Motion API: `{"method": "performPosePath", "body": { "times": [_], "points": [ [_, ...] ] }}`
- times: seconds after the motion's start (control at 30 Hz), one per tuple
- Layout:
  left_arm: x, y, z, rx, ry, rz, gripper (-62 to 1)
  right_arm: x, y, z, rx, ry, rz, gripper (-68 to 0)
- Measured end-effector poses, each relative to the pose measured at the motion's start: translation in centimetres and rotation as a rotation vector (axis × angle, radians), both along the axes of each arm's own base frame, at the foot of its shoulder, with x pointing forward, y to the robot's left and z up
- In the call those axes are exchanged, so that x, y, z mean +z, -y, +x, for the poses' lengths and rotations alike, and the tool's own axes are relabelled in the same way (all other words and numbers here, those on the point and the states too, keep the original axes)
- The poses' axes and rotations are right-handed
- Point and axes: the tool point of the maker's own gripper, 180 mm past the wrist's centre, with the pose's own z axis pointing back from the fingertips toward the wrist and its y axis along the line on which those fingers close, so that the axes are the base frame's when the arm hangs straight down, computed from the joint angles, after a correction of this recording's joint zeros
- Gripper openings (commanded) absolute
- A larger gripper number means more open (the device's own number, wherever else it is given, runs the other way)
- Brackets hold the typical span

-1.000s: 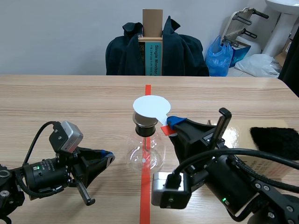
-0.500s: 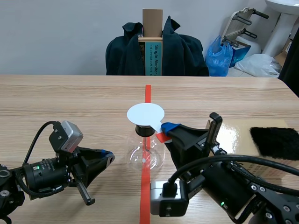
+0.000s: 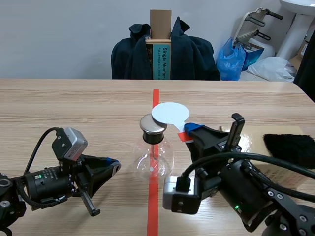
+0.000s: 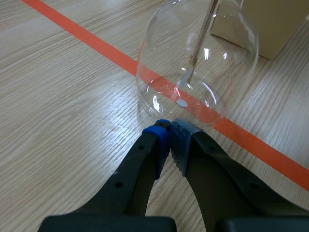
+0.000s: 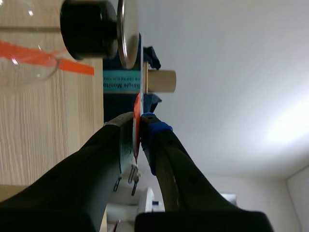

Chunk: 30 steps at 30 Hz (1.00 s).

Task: Do the electroscope experiment.
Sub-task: 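Move the plate toward and away from the electroscope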

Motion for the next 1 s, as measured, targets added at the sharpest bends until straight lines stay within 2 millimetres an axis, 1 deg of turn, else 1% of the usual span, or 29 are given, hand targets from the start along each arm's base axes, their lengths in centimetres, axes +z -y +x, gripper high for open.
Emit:
{"method": "performPosePath", "body": {
  "times": [0.13, 0.23, 0.47, 0.57, 0.67, 0.83, 1.0],
  "points": [
    [0.0, 0.0, 0.0, 0.000, 0.000, 0.000, -58.0, 0.0, 1.2, 0.7, -0.075, 0.003, -0.002, -66.7],
    [0.0, 0.0, 0.0, 0.000, 0.000, 0.000, -58.0, 0.6, 1.9, 1.1, -0.119, 0.033, 0.005, -66.7],
    [0.0, 0.0, 0.0, 0.000, 0.000, 0.000, -58.0, 0.8, 3.3, 1.6, -0.172, 0.050, -0.002, -66.7],
    [0.0, 0.0, 0.0, 0.000, 0.000, 0.000, -58.0, 0.8, 3.5, 1.7, -0.178, 0.048, -0.005, -66.7],
    [0.0, 0.0, 0.0, 0.000, 0.000, 0.000, -58.0, 0.8, 3.1, 1.5, -0.152, 0.048, -0.005, -66.7],
    [0.0, 0.0, 0.0, 0.000, 0.000, 0.000, -58.0, 0.8, 1.6, 0.8, -0.059, 0.048, -0.004, -66.7],
    [0.0, 0.0, 0.0, 0.000, 0.000, 0.000, -58.0, 0.7, -0.2, -0.4, 0.063, 0.047, -0.004, -66.7]
  ]
}}
